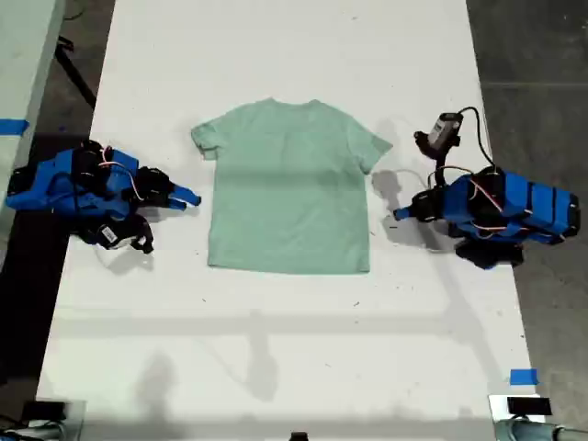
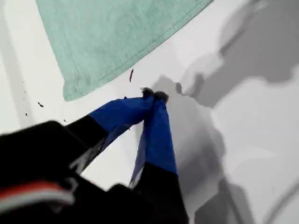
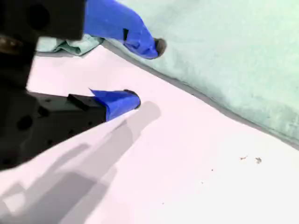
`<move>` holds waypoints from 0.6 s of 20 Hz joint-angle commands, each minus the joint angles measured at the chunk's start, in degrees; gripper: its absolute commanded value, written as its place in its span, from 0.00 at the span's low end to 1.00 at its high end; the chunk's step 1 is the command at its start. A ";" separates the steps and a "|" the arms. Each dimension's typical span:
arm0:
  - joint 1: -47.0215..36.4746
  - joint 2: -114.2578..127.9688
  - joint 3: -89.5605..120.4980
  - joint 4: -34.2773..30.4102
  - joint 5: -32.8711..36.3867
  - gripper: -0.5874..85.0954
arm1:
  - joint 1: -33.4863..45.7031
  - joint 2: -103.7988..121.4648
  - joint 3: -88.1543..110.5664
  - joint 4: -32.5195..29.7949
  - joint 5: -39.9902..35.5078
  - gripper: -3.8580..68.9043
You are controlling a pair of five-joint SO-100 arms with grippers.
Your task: Fold t-shirt
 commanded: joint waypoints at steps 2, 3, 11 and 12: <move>0.00 0.18 -0.44 0.09 -0.09 0.02 | 2.64 0.35 -0.26 -1.41 32.61 0.04; 0.09 0.18 -0.44 0.09 -0.09 0.02 | 2.46 0.35 -0.26 -1.41 32.70 0.04; -0.09 0.18 -0.44 0.09 -0.35 0.03 | 2.99 0.35 -0.26 -1.23 32.70 0.04; -0.35 0.18 -0.44 0.09 -0.53 0.07 | 2.81 0.35 -0.44 -1.05 32.70 0.04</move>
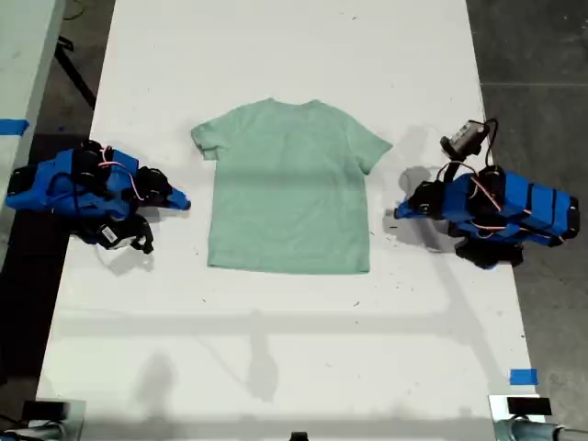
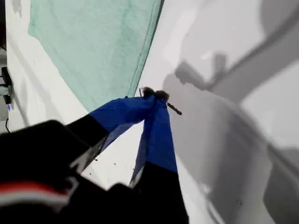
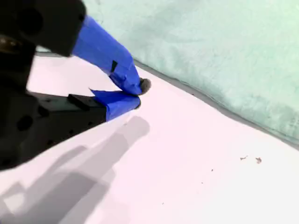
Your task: Fold t-shirt
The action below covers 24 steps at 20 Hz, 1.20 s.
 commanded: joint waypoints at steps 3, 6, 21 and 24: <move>1.05 0.18 -0.44 0.35 -1.49 0.01 | -0.70 0.00 -2.02 -0.09 -0.18 0.04; 1.85 0.18 -1.23 0.35 -4.39 0.01 | -2.37 0.00 -6.24 1.32 1.05 0.04; -13.10 -44.47 -47.02 -1.67 9.23 0.01 | 14.85 -49.75 -54.40 3.34 -18.63 0.04; -18.54 -55.02 -59.24 2.55 13.80 0.01 | 20.74 -58.89 -66.80 8.35 -24.35 0.04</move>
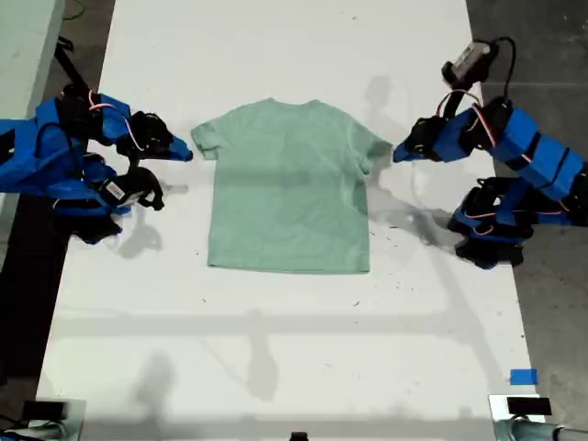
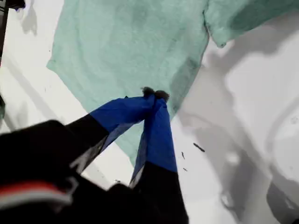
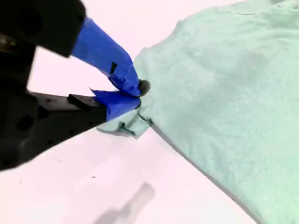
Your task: Fold t-shirt
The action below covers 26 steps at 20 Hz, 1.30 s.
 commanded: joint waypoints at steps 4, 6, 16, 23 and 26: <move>-12.13 -17.93 -22.32 7.12 8.35 0.01 | 11.16 -16.17 -24.87 9.32 -10.90 0.04; -15.21 -24.35 -29.53 10.81 11.16 0.01 | 14.50 -21.53 -31.20 12.83 -13.62 0.04; -19.86 -31.20 -34.80 13.97 18.28 0.31 | 19.78 -30.59 -32.08 13.18 -22.76 0.47; -20.30 -31.55 -33.57 13.36 19.07 0.31 | 24.61 -32.78 -9.84 -8.17 -28.56 0.47; -20.30 -32.34 -33.57 13.10 19.25 0.31 | 24.52 -37.71 -8.17 -13.27 -29.18 0.47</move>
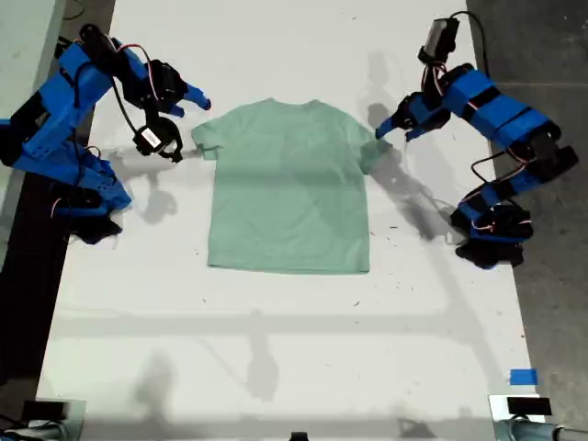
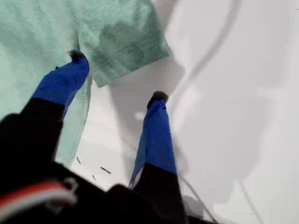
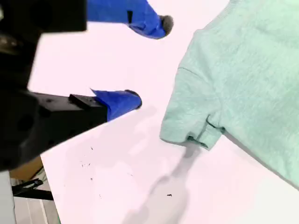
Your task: Fold t-shirt
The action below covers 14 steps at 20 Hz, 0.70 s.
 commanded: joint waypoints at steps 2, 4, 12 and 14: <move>-0.62 -0.09 -1.85 -0.53 0.53 0.31 | 0.09 -3.78 -0.44 -6.15 -1.05 0.47; -0.62 -0.35 -1.76 -0.53 0.62 0.31 | 0.09 -6.94 -0.18 -8.17 -0.88 0.47; -0.62 -0.35 -0.79 -0.62 0.79 0.30 | 1.41 -18.11 -2.46 -12.04 1.85 0.09; -0.35 -0.35 -0.35 -0.88 0.79 0.30 | 1.76 -18.19 -4.39 -10.02 2.64 0.04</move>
